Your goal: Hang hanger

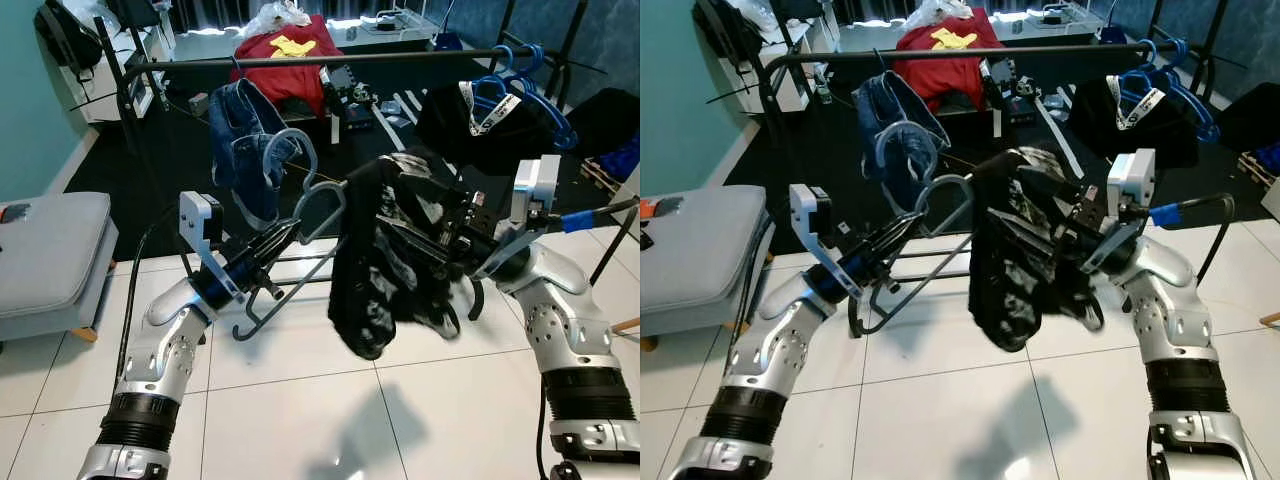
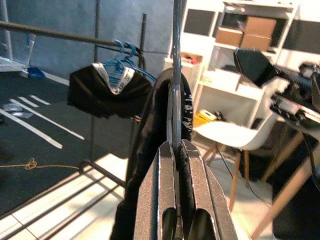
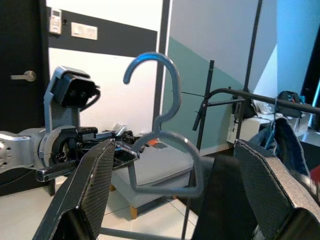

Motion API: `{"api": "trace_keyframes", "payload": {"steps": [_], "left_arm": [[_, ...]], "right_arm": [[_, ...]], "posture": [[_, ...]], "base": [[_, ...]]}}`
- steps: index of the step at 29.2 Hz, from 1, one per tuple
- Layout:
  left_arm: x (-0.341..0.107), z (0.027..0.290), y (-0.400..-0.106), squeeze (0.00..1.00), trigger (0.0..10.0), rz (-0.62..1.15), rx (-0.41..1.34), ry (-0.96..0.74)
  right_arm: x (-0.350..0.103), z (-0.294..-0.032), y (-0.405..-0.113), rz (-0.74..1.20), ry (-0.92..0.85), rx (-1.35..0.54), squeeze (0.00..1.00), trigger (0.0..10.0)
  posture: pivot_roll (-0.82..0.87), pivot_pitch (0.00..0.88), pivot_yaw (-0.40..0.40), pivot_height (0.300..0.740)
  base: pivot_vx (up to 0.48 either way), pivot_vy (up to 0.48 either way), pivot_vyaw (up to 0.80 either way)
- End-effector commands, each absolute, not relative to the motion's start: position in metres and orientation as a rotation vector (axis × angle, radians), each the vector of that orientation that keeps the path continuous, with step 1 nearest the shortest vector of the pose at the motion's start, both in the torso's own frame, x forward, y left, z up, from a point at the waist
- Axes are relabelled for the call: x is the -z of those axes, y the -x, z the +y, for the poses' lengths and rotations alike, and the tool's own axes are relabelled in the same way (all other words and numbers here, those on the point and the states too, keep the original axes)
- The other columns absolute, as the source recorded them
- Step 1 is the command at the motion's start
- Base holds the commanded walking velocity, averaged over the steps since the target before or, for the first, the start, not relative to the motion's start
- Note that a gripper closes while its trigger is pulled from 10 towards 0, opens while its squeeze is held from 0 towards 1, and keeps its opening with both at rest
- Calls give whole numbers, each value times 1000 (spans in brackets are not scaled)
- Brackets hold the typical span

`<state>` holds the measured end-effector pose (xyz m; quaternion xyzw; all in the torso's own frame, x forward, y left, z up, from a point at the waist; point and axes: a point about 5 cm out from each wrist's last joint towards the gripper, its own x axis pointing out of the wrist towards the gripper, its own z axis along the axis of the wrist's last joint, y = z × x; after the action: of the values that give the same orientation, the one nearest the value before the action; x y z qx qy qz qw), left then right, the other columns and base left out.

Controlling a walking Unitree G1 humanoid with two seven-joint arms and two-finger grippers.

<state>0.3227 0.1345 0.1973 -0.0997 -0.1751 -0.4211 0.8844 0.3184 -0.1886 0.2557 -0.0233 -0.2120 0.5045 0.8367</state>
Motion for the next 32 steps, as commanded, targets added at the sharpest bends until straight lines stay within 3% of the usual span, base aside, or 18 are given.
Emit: {"api": "trace_keyframes", "payload": {"steps": [1,14,32], "left_arm": [[-201,135,-315,0,0,-388,961,216],[-203,118,-297,0,0,-345,1247,159],[-198,108,-289,0,0,-280,1369,83]], "right_arm": [[-271,-190,-317,-478,57,-1114,0,10000],[-262,-204,-323,-319,80,-1257,0,10000],[-283,-189,-321,-136,112,-1558,0,10000]], "posture": [[19,82,64,740],[20,91,57,740],[18,99,50,740]], "base": [[0,0,0],[0,0,0],[0,0,0]]}}
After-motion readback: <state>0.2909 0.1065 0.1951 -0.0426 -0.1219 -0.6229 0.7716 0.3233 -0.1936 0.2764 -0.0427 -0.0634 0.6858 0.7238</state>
